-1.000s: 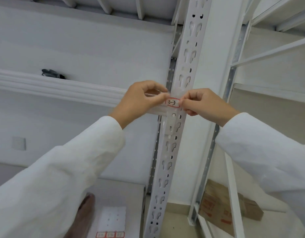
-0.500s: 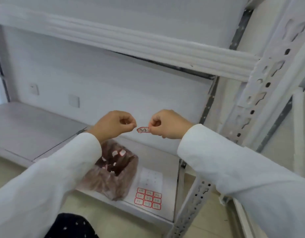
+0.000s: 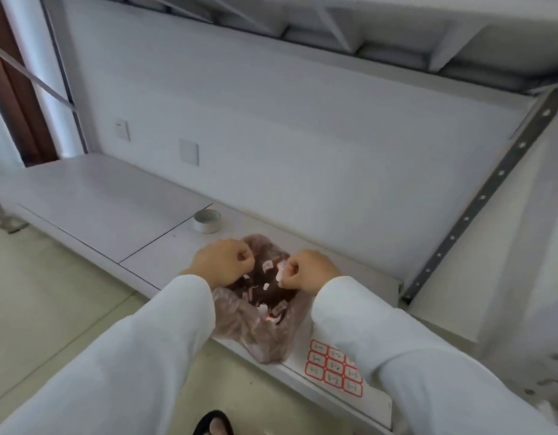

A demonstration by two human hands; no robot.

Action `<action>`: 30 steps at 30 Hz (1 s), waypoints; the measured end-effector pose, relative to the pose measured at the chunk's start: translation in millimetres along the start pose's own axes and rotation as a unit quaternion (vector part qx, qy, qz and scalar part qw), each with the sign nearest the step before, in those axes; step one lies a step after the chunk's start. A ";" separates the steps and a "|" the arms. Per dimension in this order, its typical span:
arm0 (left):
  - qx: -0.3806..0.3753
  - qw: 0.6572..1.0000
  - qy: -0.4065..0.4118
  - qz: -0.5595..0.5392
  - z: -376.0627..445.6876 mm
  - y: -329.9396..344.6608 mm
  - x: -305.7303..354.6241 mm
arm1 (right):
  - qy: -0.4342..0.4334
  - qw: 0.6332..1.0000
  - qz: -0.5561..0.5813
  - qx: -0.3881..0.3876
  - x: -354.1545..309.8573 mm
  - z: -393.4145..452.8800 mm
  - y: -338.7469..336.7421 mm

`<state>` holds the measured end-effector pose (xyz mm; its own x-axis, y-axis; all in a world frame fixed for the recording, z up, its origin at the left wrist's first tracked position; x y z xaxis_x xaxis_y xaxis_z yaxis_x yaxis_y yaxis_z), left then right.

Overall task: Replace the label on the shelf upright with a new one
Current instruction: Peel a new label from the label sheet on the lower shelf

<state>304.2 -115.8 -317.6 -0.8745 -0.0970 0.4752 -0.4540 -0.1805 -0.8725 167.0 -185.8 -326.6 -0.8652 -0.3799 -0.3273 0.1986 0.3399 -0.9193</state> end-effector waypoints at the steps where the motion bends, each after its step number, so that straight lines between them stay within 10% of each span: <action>1: -0.005 1.000 0.005 0.008 1.7 4.0 1.1 | 0.002 1.000 0.001 -0.004 2.7 3.0 3.8; 12: -0.035 0.996 0.048 0.070 19.7 29.7 42.1 | 0.118 0.987 0.070 0.086 97.8 18.4 -5.9; 19: -0.019 0.989 0.121 0.077 31.0 39.6 83.1 | 0.245 0.963 -0.074 -0.087 197.8 -5.6 78.9; 30: -0.047 0.988 0.135 0.049 45.6 68.3 115.1 | 0.175 0.957 -0.216 -0.078 208.9 -20.3 90.5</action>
<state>180.4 -183.9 -317.3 -0.9225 0.1586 0.3519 -0.3685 -0.0907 -0.9252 -5.1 -216.9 -473.8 -0.9581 -0.2108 0.1939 -0.2593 0.3504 -0.9000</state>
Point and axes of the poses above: each hand's wrist, its own z-axis towards the middle knuckle, its own y-axis out of the palm, x = y × z, the point moved 9 cm from there along z, towards the middle knuckle, and after that the axes turned 11 degrees about y, right-handed, at the moved point
